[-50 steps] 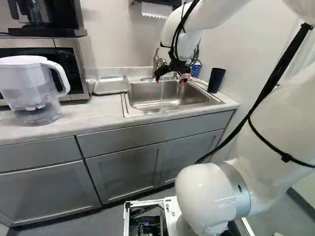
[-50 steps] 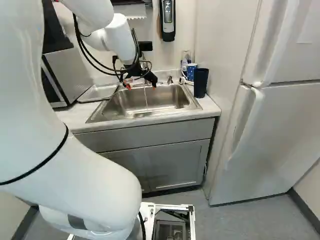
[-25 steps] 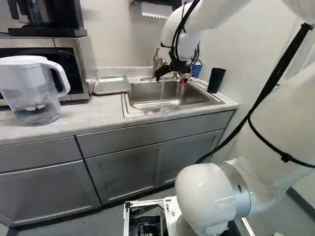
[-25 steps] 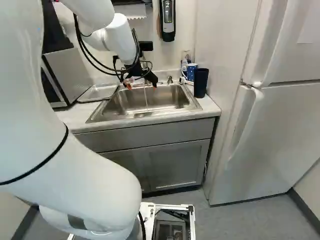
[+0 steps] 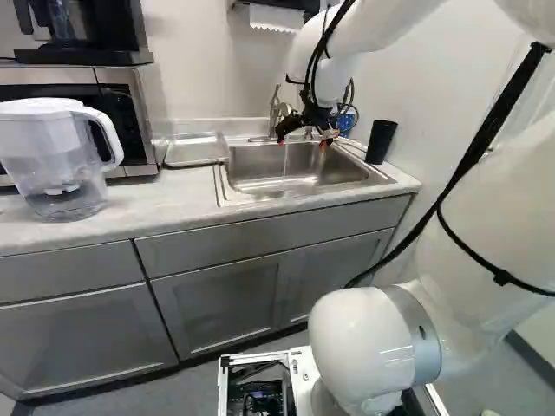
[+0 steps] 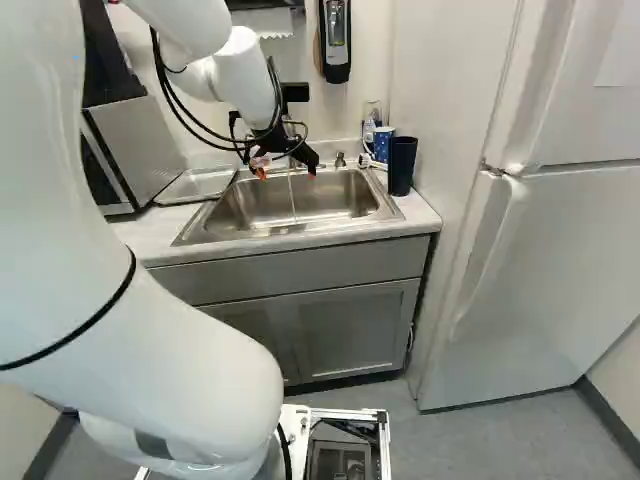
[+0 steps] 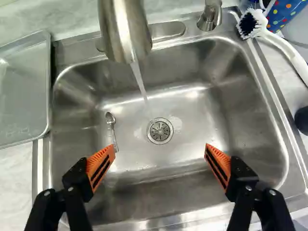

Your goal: Rinse the cup and place it in the tray

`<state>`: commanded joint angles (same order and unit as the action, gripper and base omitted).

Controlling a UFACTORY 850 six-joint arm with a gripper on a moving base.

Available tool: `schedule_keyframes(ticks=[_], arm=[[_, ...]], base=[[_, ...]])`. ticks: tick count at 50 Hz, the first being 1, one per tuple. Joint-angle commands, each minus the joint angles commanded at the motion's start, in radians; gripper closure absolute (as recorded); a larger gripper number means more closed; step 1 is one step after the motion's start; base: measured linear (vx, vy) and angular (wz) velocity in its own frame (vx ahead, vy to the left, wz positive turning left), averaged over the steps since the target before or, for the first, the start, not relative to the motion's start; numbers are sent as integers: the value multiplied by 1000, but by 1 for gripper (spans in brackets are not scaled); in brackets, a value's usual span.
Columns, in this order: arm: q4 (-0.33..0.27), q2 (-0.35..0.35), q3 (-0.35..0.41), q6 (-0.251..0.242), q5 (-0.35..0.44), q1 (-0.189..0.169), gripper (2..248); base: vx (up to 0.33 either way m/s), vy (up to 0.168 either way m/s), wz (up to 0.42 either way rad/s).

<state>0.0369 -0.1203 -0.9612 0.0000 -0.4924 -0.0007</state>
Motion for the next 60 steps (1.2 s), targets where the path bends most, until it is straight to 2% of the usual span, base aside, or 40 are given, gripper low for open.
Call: schedule_keyframes(ticks=[14, 34, 60], arm=[[9, 0, 0, 0, 0, -18, 3], [60, 0, 0, 0, 5, -42, 3], [80, 0, 0, 0, 32, -54, 3]], base=[[0, 0, 0], [0, 0, 0], [0, 0, 0]])
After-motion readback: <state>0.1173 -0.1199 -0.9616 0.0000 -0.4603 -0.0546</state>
